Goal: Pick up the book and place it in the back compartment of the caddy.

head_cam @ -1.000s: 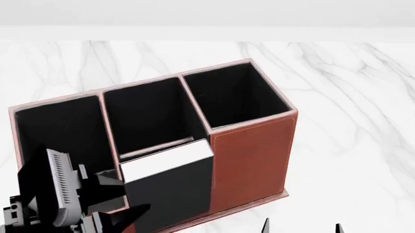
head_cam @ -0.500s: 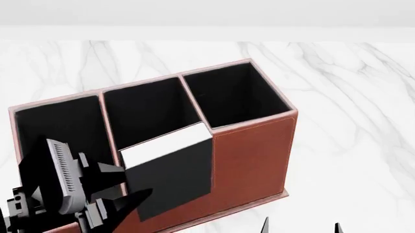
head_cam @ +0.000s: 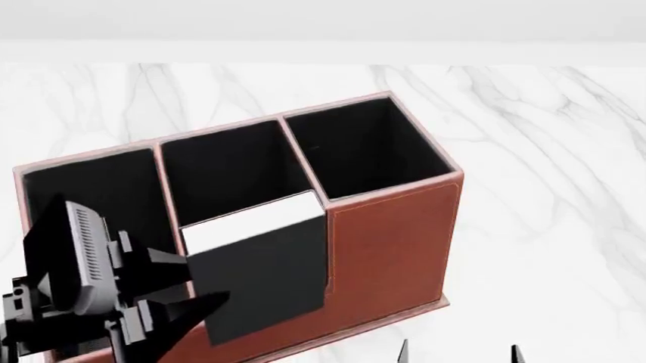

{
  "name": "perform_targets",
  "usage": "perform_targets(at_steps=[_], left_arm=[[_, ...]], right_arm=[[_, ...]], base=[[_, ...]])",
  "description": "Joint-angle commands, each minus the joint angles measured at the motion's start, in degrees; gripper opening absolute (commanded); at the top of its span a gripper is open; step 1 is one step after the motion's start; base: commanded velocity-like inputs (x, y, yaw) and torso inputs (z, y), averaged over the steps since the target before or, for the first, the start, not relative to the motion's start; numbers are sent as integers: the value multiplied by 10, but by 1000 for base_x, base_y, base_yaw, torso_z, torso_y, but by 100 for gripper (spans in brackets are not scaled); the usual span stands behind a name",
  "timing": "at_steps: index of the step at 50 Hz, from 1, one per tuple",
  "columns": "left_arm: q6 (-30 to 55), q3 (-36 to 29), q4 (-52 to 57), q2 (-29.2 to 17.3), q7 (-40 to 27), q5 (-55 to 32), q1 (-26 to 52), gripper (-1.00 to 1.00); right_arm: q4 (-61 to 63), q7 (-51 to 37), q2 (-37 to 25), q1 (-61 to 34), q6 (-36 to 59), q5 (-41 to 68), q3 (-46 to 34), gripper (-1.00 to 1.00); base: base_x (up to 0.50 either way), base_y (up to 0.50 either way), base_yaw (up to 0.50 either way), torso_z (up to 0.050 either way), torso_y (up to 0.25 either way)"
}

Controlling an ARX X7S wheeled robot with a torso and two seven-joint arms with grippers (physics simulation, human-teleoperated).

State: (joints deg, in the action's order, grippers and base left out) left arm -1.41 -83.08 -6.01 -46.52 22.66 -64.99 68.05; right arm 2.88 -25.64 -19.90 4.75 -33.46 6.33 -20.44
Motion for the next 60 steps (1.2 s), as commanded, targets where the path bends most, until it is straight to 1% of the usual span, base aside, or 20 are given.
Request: perform_targets(at_steps=[1,2,3,6,8,10,15,21,37,41,45,49,60], left_arm=[[10,22,-22,7,78,-32,22,-100],[10,22,-25,7,82,-31,23,-100],[1,26,-30,7,117,-44,19,-100],[7,24,-41,12,111,-40,22,-100],[5,26,-43,12,133,-47,22,-100],[12,23,-57,19,136,-45,26,-100],[14,26,-90,31,189,-57,31,-100],[23,29,-123,44,213,-65,40,-100],[25,35,-169,68,217,-61,52,-100],[18,35,-170,71,196,-50,51,-100],[13,37,-180,78,192,-48,48,-100],[11,35,-188,85,173,-37,47,-100],[0,37,-249,115,183,-30,42,-100]], right_arm=[[-6,1,0,-4,0,-2,-3,100],[-6,1,0,-4,0,-2,-4,100],[-6,1,0,-4,0,-1,-3,100],[-9,1,0,-6,-1,-1,-4,100],[-13,2,1,-8,-2,0,-5,100],[-11,1,0,-7,-1,0,-5,100],[-10,1,0,-7,-1,0,-6,100],[-7,0,-2,-6,-1,0,-7,100],[-12,0,-2,-8,-3,-1,-9,100],[-11,-1,-2,-8,-2,-1,-10,100],[-8,-2,-3,-7,-1,-1,-10,100],[-8,-2,-3,-7,-1,-1,-10,100],[-12,-2,-4,-10,-1,2,-12,100]], base=[[0,0,0,0,0],[0,0,0,0,0],[0,0,0,0,0],[0,0,0,3,3],[0,0,0,0,0],[0,0,0,0,0],[0,0,0,0,2],[0,0,0,0,2],[0,0,0,0,1],[0,0,0,3,0],[0,0,0,0,0],[0,0,-1,0,3],[0,0,0,0,1]])
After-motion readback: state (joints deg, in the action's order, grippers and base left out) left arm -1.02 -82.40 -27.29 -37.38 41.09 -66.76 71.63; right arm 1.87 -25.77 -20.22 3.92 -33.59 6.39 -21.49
